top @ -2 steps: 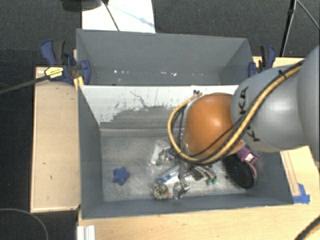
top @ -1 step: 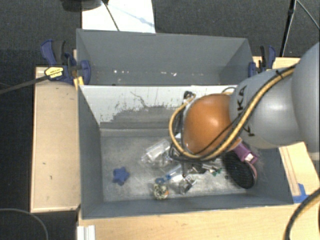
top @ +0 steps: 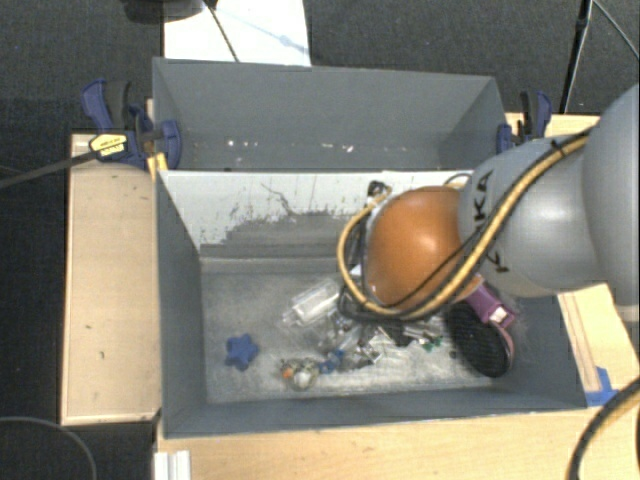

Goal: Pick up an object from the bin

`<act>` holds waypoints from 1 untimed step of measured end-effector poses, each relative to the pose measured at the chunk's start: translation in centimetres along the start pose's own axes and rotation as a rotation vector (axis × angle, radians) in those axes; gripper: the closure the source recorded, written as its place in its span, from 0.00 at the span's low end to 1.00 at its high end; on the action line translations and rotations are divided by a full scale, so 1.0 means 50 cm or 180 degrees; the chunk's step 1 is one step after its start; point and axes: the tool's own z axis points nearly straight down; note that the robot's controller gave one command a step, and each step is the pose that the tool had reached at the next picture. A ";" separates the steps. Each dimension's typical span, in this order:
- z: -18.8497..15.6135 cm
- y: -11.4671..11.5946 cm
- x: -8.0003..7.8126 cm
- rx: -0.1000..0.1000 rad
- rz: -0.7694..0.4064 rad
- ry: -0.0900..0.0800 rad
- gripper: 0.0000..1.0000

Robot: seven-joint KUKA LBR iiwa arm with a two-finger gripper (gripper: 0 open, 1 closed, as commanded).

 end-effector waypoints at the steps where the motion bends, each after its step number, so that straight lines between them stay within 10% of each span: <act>1: -0.166 -0.010 0.003 0.0012 -0.0077 -0.0016 1.00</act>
Offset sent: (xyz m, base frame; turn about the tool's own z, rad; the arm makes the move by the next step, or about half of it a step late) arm -0.0002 -0.0049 0.0781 -0.0278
